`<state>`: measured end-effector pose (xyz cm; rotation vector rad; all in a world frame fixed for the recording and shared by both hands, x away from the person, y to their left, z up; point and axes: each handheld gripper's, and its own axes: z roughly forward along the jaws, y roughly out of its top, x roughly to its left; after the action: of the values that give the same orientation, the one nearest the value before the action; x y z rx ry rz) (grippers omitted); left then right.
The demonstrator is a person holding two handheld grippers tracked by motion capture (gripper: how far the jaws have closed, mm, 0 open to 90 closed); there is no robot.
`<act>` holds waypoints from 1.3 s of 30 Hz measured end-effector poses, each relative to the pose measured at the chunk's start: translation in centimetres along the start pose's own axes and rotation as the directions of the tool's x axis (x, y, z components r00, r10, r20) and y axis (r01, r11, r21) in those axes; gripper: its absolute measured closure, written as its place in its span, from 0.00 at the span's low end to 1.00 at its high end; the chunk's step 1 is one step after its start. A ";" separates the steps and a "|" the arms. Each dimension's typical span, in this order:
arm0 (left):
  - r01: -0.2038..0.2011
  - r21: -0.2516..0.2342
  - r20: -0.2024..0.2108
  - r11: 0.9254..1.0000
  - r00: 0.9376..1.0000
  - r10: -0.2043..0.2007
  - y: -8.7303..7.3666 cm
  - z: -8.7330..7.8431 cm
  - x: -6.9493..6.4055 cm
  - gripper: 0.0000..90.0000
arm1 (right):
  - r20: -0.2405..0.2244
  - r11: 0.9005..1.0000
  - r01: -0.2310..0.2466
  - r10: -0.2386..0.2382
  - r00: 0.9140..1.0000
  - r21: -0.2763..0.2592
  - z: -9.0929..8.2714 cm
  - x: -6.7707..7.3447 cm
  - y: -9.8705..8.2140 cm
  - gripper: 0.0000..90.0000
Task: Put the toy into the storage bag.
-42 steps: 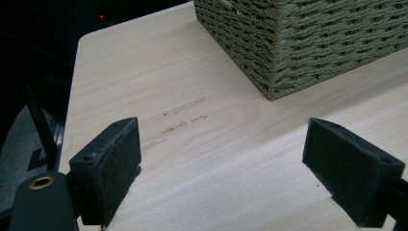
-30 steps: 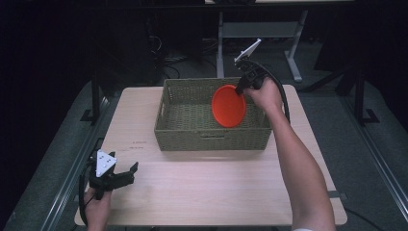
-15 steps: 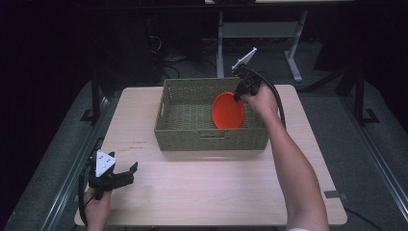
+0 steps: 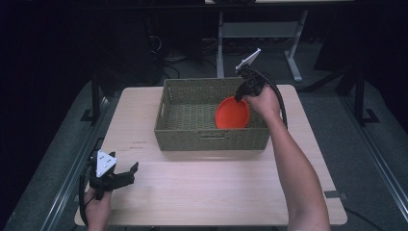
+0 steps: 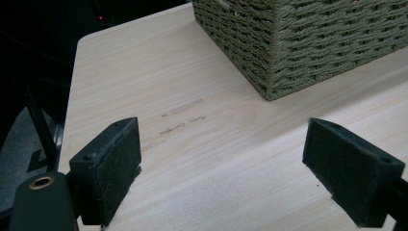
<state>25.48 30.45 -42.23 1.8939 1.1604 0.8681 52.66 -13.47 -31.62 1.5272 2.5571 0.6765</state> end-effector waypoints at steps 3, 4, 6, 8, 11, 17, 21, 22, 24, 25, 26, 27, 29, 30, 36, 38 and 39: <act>-0.002 0.001 -0.002 1.000 1.000 0.002 0.0 0.0 0.0 0.14 | -0.023 1.000 0.006 -0.007 1.000 -0.020 -0.6 0.0 -0.1 0.68; -0.003 0.002 -0.002 1.000 1.000 0.003 0.0 0.0 0.0 0.14 | -0.026 1.000 0.007 -0.007 1.000 -0.023 -0.7 0.0 -0.2 0.67; -0.003 0.003 -0.004 1.000 1.000 0.003 0.0 0.0 0.0 0.14 | -0.036 1.000 0.004 -0.005 0.999 -0.018 -0.8 -0.1 -0.3 0.66; -0.004 0.003 -0.006 1.000 1.000 0.004 0.0 -0.1 0.0 0.14 | -0.043 1.000 0.007 -0.008 0.999 -0.019 -0.8 -0.2 -0.5 0.65; -0.003 0.002 -0.007 1.000 1.000 0.003 0.0 -0.1 0.0 0.14 | -0.047 1.000 0.006 -0.006 0.999 -0.011 -0.8 -0.3 -0.9 0.62; -0.010 0.004 -0.009 1.000 1.000 0.010 0.0 0.0 0.0 0.14 | -0.073 1.000 0.001 -0.003 0.997 -0.028 -1.0 -0.6 -1.7 0.60; -0.009 -0.003 -0.007 1.000 1.000 0.009 0.0 0.1 -0.1 0.14 | -0.087 0.999 0.002 -0.006 0.996 -0.045 -1.6 -0.7 -2.6 0.57; -0.009 -0.003 -0.007 1.000 1.000 0.009 0.0 0.1 -0.1 0.14 | -0.091 0.999 0.001 -0.006 0.996 -0.049 -1.8 -0.7 -2.8 0.56; -0.020 0.007 -0.005 1.000 1.000 0.020 0.0 0.0 -0.2 0.14 | -0.097 0.998 -0.002 -0.004 0.995 -0.062 -2.1 -0.8 -3.2 0.55; -0.020 0.007 -0.005 1.000 1.000 0.020 0.0 0.0 -0.2 0.14 | -0.097 0.998 -0.002 -0.004 0.995 -0.062 -2.1 -0.8 -3.2 0.55; -0.021 0.007 -0.004 1.000 1.000 0.021 0.0 0.0 -0.2 0.14 | -0.112 0.998 -0.007 -0.001 0.994 -0.070 -2.3 -0.9 -3.7 0.53; -0.021 0.008 -0.005 1.000 1.000 0.021 0.0 0.0 -0.2 0.14 | -0.118 0.997 -0.007 -0.002 0.993 -0.074 -2.4 -1.0 -3.9 0.53; -0.019 0.007 -0.006 1.000 1.000 0.019 0.0 -0.1 -0.2 0.14 | -0.129 0.997 -0.007 -0.003 0.992 -0.072 -2.5 -1.1 -4.3 0.52; -0.017 0.005 -0.005 1.000 1.000 0.017 0.0 -0.1 -0.2 0.14 | -0.139 0.997 -0.003 -0.007 0.990 -0.075 -2.6 -1.1 -4.5 0.52; -0.019 0.005 -0.001 1.000 1.000 0.019 0.0 0.0 -0.3 0.14 | -0.168 0.996 -0.001 -0.014 0.986 -0.089 -2.9 -1.3 -5.7 0.47; -0.022 0.006 -0.002 1.000 1.000 0.022 0.0 0.0 -0.4 0.14 | -0.173 0.996 -0.002 -0.014 0.985 -0.090 -3.0 -1.4 -5.9 0.46; -0.022 0.004 -0.003 1.000 1.000 0.022 0.0 0.0 -0.3 0.14 | -0.176 0.996 -0.001 -0.016 0.984 -0.094 -3.1 -1.4 -6.0 0.46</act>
<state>25.33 30.13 -42.24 1.9124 1.1463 0.8816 47.56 -18.12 -31.53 1.4900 2.6100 0.9580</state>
